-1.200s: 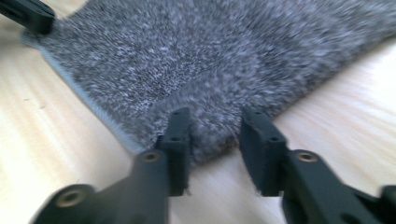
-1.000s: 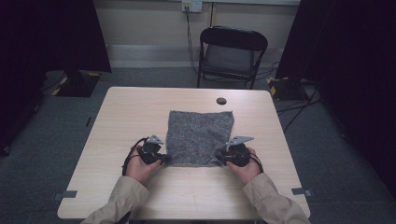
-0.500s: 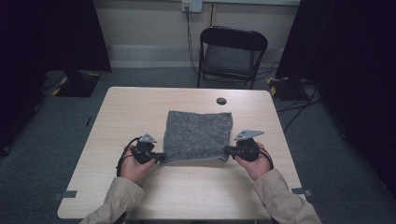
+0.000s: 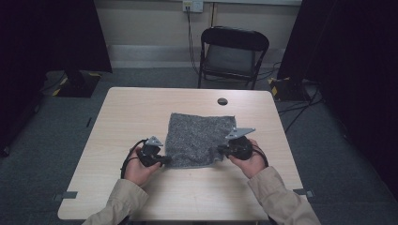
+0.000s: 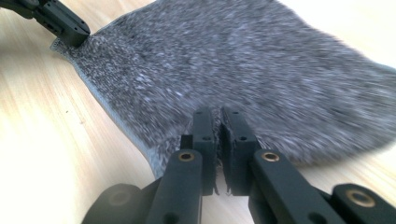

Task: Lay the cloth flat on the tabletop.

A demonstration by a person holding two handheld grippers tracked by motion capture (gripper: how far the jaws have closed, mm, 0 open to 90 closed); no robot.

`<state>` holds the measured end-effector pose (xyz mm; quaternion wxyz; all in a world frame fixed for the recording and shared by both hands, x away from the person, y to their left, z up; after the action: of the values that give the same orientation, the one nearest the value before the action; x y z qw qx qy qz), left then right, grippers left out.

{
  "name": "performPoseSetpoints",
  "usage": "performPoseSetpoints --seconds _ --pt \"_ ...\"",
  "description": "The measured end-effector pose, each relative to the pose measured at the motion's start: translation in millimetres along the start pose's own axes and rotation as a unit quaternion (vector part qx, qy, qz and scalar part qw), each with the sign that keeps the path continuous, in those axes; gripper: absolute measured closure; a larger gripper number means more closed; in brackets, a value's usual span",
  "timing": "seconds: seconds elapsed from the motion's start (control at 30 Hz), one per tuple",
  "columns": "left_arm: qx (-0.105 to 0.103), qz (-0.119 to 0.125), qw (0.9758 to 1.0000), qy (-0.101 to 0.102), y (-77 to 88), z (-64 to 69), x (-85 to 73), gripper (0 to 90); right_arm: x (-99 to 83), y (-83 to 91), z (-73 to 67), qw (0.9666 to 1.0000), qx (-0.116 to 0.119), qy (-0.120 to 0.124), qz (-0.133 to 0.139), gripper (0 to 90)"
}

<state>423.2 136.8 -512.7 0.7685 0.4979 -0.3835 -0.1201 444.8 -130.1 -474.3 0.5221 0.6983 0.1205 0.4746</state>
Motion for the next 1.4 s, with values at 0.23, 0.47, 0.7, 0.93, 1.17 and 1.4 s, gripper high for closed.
performPoseSetpoints --seconds 0.23,0.47,0.7,0.93,1.17,1.4 --pt "-0.006 -0.008 0.9999 -0.005 -6.4 -1.6 -0.5 89.2 13.0 -46.5 -18.0 0.9995 0.029 0.001 -0.010 75.3" --pt "-0.002 -0.006 0.9998 0.018 0.7 -15.3 -8.7 89.2 6.7 -29.7 -3.0 0.9991 0.028 -0.030 0.003 63.3" --pt "0.003 -0.007 0.9998 0.021 1.8 -15.3 -12.0 89.1 -9.7 -4.3 17.8 0.9978 0.009 -0.063 0.018 62.9" --pt "0.002 -0.008 0.9998 0.020 1.5 -14.2 -13.3 89.1 -32.8 -7.4 23.5 0.9965 0.004 -0.084 -0.003 60.8" --pt "0.003 -0.010 0.9999 0.010 -1.0 -10.1 -11.0 89.1 -26.3 -30.8 19.5 0.9950 0.001 -0.099 -0.014 46.9" --pt "0.000 -0.013 0.9999 0.003 -3.3 -7.3 -8.4 89.1 -11.3 -52.1 12.6 0.9979 -0.006 -0.061 -0.020 68.6"
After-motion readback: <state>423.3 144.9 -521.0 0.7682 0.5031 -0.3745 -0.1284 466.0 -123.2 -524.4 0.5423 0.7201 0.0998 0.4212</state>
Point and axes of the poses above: each handheld gripper's, and its own axes: y roughly backward along the jaws, x roughly out of its top, z roughly to its right, the point moved 5 cm from there along -y, roughly forward along the jaws, and after that the axes turned 14 degrees about -z, right-handed, at the moved point
